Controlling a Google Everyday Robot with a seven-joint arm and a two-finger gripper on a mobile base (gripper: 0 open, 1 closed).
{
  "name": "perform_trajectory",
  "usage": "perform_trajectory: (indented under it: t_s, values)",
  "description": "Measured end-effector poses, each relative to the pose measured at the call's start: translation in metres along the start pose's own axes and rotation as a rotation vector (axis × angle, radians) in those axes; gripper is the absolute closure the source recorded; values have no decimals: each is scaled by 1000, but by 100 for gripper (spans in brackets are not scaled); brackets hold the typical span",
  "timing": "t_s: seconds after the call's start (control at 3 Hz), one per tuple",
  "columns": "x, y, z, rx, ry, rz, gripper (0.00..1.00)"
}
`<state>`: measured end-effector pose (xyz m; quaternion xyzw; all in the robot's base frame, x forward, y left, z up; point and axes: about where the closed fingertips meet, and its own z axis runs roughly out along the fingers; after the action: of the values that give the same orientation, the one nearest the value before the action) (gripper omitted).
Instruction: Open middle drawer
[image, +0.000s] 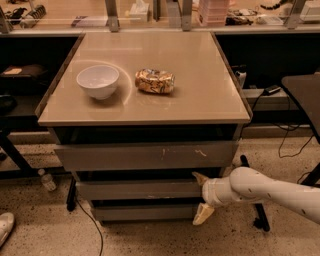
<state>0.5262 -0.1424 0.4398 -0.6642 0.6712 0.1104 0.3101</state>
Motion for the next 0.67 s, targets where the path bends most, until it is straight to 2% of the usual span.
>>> perform_trajectory:
  t_s: [0.67]
  values:
    - [-8,-19,14,35,-34,-30,0]
